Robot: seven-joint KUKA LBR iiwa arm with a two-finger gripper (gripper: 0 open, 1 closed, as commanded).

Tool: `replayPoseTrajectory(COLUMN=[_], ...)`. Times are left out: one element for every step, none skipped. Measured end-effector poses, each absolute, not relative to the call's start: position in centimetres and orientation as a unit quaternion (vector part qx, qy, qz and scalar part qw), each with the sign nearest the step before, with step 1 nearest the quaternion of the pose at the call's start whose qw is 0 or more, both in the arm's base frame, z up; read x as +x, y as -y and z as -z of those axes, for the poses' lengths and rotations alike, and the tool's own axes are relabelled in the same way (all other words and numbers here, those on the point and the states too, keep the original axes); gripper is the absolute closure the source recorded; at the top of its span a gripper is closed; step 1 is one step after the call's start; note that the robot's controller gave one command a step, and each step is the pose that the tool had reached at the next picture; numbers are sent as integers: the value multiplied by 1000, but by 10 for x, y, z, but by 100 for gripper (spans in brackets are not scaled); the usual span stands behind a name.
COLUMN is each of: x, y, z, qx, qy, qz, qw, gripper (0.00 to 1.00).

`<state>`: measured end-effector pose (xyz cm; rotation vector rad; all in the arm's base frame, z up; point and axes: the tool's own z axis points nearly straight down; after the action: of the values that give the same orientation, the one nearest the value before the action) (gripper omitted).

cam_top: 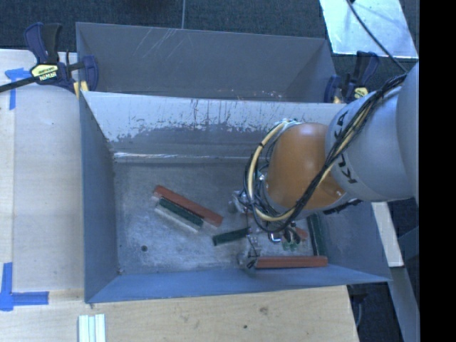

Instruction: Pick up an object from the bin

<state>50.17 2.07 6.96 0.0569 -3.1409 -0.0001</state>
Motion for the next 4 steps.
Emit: replayPoseTrajectory(x=[503, 503, 502, 568], y=[-21, -17, -17, -6], z=[-71, -188, -183, -73], qx=[18, 8, 8, -128], qy=[1000, 1000, 1000, 992], qz=[0, 0, 0, 0], qw=[-1, -5, -1, -1], gripper=[100, 100, 0, 0])
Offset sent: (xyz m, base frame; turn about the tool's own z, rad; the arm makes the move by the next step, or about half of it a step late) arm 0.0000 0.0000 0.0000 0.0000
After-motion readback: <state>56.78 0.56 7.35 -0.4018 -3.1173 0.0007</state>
